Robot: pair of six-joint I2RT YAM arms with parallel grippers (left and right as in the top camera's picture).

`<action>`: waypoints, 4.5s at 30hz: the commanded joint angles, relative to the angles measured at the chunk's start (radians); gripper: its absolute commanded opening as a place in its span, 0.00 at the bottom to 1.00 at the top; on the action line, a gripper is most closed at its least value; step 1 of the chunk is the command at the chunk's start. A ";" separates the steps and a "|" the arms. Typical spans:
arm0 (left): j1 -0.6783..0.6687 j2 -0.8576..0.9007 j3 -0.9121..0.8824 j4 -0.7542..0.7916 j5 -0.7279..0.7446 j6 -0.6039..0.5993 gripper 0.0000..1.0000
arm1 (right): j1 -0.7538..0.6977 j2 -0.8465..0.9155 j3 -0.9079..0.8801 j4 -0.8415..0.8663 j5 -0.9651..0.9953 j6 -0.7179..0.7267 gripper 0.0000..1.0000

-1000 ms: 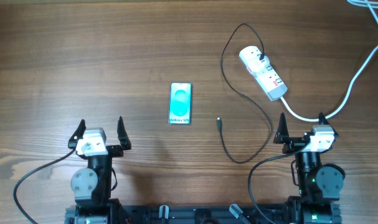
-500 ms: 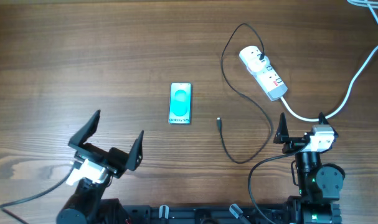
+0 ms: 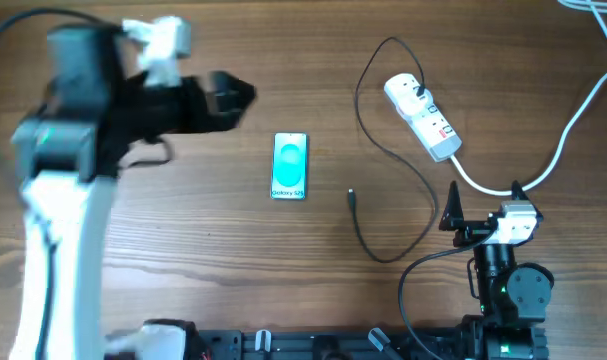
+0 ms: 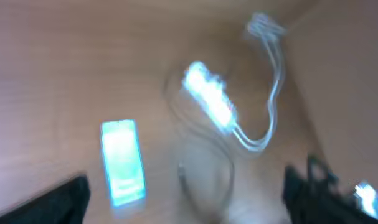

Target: Plug charger to phone and switch on socket

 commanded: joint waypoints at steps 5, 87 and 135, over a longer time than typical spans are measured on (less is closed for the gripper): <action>-0.318 0.438 0.164 -0.167 -0.556 -0.194 1.00 | -0.005 -0.006 -0.001 0.003 -0.008 -0.013 1.00; -0.373 0.794 -0.149 0.115 -0.530 -0.272 0.92 | -0.005 -0.006 -0.001 0.003 -0.008 -0.013 1.00; -0.380 0.784 -0.040 0.041 -0.477 -0.325 0.70 | -0.005 -0.006 -0.001 0.003 -0.008 -0.013 1.00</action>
